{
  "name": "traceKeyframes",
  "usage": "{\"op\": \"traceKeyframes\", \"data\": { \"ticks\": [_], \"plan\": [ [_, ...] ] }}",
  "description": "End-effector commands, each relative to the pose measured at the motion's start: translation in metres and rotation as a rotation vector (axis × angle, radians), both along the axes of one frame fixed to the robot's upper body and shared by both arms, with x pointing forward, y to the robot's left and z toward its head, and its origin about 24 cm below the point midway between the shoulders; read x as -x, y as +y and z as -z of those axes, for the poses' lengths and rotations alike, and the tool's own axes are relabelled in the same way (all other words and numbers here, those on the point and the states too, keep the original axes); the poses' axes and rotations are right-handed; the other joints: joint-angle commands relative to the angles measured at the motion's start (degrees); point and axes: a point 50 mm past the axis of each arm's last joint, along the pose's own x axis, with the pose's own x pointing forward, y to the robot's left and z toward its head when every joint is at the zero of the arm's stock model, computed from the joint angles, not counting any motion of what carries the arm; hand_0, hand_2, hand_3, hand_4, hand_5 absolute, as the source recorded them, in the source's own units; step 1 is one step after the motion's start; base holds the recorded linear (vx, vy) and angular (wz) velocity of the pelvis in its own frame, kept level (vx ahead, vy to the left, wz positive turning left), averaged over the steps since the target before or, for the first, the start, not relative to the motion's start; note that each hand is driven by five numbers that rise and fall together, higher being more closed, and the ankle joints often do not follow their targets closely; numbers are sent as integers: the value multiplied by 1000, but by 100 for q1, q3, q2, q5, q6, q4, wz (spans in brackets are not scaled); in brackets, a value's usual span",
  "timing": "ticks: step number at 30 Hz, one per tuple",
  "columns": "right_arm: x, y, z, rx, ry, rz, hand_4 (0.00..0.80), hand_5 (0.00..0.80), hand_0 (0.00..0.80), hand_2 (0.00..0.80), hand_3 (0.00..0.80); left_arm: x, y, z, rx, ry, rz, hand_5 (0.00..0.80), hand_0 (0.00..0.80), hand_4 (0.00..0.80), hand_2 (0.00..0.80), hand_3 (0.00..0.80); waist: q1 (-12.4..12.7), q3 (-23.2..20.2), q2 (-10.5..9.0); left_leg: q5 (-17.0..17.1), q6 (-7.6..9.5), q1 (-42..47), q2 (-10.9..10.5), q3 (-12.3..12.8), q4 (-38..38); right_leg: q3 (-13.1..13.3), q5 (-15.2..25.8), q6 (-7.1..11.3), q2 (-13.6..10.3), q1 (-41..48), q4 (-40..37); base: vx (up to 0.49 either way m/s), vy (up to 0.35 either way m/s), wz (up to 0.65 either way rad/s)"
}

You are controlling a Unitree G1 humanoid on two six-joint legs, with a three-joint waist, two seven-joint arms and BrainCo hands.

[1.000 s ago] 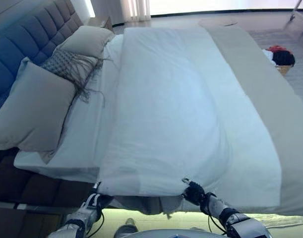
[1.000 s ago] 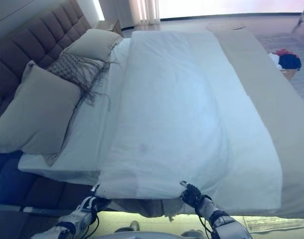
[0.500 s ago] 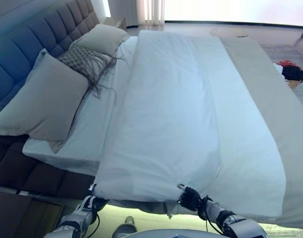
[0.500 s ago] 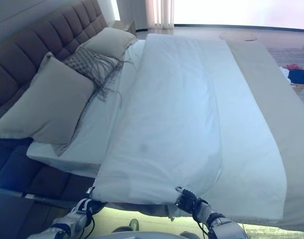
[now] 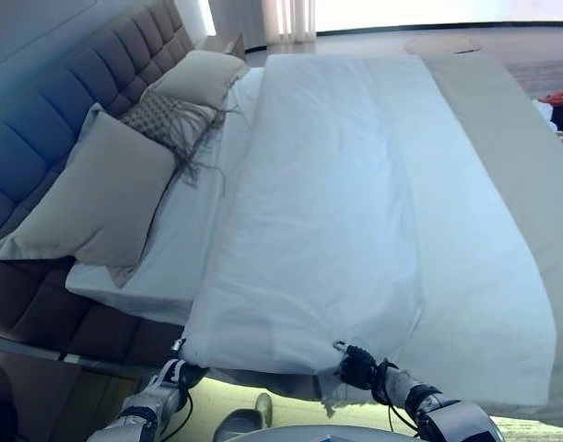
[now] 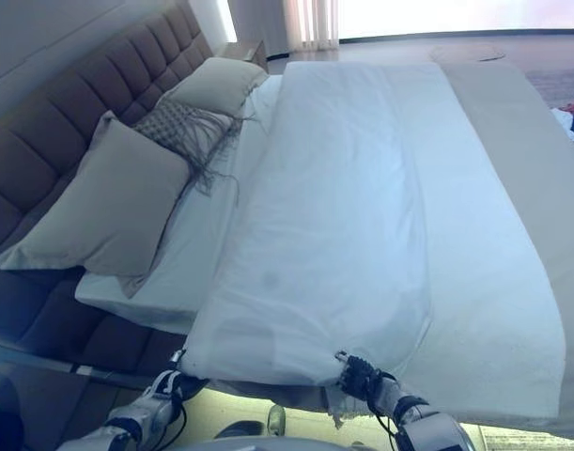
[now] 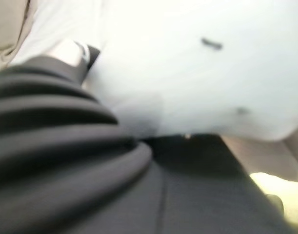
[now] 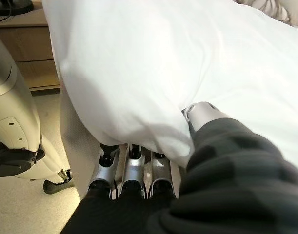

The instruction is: Make the bed neatly

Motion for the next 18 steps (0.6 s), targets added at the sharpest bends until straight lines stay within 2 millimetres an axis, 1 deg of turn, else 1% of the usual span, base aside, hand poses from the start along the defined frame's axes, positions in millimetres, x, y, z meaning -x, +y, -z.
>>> {"op": "traceKeyframes", "data": {
  "ticks": [1,4,6,9,13,15,18],
  "plan": [
    [17,-52,2,147,83,53,800,800,800,800,800,-1,68,-22,-217,-88,-184,800,800,800,800,800,28,-18,231,-506,53,122,167,-17,-133,292,-235,261,-238,-280,741,-54,401,-3],
    [25,-58,3,160,99,43,800,800,800,800,800,5,70,-21,-206,-76,-189,800,800,800,800,800,-27,-25,375,-618,121,329,-16,-22,-341,364,-75,402,-397,-285,612,-48,364,3],
    [31,-58,5,156,111,35,800,800,800,800,800,10,75,-21,-212,-60,-193,800,800,800,800,800,-35,-59,411,-654,180,465,-120,2,-496,384,50,496,-456,-246,451,-16,278,41],
    [37,-54,8,139,122,17,800,800,800,800,800,16,86,-25,-230,-52,-197,800,800,800,800,800,-17,-107,389,-730,287,590,-241,24,-651,412,251,629,-543,-221,218,-28,181,27],
    [39,-45,10,121,121,8,800,800,800,800,800,18,92,-27,-241,-54,-183,800,800,800,800,800,19,-146,386,-817,404,621,-333,101,-678,400,466,756,-657,-269,35,-48,127,-2],
    [38,-42,10,122,119,4,800,800,800,800,800,19,91,-27,-238,-60,-175,800,800,800,800,800,20,-145,385,-845,444,617,-358,164,-666,407,524,795,-712,-314,14,-58,106,-7],
    [34,-41,10,136,116,6,800,800,800,800,800,17,83,-24,-225,-73,-154,800,800,800,800,800,12,-119,379,-914,498,539,-410,258,-526,429,591,813,-809,-402,28,-77,96,-7]
  ]
}}
